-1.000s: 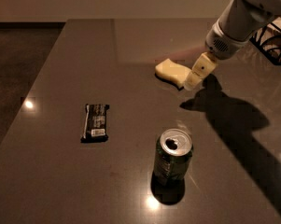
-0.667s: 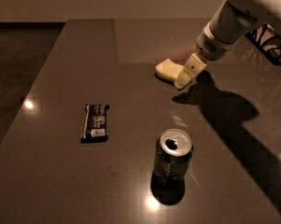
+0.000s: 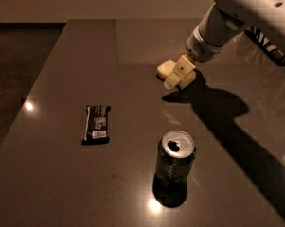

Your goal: Move sponge near green can

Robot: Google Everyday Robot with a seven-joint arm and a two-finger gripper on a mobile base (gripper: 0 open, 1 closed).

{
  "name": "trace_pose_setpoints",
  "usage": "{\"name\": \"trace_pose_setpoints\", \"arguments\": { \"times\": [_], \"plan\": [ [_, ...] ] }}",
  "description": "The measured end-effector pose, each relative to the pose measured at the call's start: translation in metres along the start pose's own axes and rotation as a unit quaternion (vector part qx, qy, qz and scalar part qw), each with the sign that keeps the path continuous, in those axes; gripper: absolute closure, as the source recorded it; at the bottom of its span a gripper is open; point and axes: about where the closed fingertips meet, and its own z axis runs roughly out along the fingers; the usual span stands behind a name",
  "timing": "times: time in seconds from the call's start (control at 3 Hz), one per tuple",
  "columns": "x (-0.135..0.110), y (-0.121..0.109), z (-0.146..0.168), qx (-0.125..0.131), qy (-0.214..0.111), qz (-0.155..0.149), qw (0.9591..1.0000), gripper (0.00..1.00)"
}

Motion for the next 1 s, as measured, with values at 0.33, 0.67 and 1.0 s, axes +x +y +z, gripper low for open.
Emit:
{"name": "trace_pose_setpoints", "arguments": {
  "times": [0.33,0.67,1.0],
  "plan": [
    [0.0014,0.0065,0.0051,-0.007,0.003,0.004,1.0000,0.00],
    [0.0073,0.0076,0.0059,-0.010,0.010,0.007,0.9999,0.18],
    [0.0096,0.0064,0.0027,-0.011,0.014,0.005,0.9998,0.41]
  ]
}}
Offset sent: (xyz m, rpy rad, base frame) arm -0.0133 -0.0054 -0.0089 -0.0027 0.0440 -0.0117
